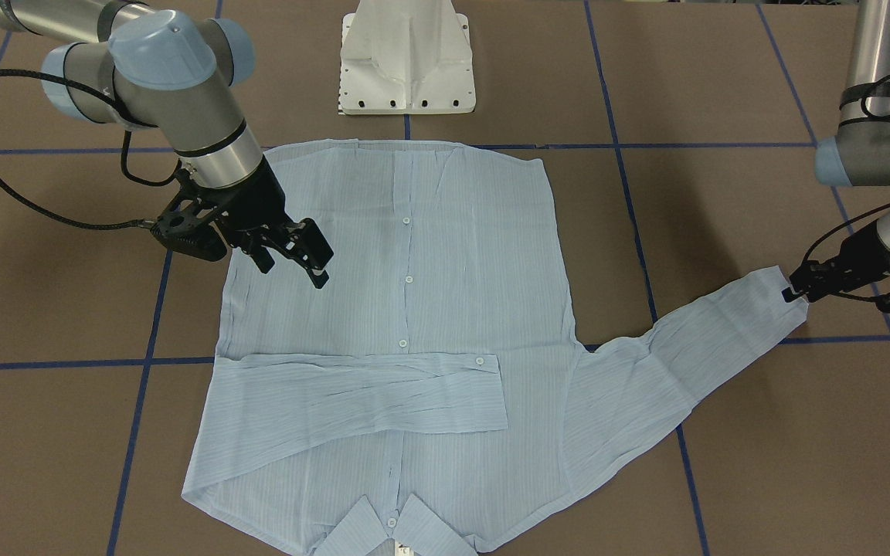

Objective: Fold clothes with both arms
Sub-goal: 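Hold the sleeve with the right gripper while the left gripper grasps the other cuff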

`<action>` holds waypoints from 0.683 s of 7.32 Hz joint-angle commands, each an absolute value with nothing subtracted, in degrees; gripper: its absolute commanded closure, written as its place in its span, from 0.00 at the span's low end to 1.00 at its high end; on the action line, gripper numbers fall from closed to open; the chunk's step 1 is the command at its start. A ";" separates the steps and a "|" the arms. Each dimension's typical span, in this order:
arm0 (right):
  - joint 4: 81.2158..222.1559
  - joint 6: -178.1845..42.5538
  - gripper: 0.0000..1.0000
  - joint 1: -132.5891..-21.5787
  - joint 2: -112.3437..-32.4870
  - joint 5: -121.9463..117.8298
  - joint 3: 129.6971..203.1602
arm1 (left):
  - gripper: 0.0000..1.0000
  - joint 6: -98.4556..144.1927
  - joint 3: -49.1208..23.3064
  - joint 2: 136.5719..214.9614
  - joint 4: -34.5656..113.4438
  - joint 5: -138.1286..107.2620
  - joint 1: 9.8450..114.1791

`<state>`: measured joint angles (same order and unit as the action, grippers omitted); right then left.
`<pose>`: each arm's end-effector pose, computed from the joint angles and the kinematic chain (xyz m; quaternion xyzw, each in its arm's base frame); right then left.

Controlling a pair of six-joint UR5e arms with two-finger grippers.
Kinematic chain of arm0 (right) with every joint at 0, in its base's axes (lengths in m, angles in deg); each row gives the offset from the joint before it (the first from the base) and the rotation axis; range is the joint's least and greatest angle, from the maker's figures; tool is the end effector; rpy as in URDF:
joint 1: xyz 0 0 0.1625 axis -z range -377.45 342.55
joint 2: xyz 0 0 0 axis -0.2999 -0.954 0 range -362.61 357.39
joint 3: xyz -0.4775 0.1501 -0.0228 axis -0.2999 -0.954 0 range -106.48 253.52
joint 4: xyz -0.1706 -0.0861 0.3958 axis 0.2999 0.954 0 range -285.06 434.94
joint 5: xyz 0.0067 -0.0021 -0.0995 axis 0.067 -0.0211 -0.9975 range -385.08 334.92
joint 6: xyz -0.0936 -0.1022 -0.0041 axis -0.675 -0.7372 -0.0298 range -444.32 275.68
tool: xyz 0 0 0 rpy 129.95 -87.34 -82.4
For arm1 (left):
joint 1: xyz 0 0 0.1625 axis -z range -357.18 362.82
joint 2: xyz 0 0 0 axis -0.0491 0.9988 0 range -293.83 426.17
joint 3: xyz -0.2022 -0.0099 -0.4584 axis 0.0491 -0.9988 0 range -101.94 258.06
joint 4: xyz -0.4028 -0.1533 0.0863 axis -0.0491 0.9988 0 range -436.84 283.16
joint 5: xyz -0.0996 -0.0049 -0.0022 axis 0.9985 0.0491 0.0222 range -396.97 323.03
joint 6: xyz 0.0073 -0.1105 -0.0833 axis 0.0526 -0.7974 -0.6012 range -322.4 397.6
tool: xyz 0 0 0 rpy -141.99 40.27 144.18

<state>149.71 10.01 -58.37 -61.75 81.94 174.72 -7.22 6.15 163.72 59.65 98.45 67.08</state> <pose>-0.4935 -0.5504 0.2998 0.0255 -0.4909 0.2683 0.8285 0.2360 -0.5694 0.7561 0.0203 0.4642 -0.0280 0.8851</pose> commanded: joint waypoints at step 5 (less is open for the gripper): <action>149.73 9.99 0.01 -58.50 -62.20 81.88 175.38 | 0.48 -7.31 7.31 164.34 60.36 96.45 66.89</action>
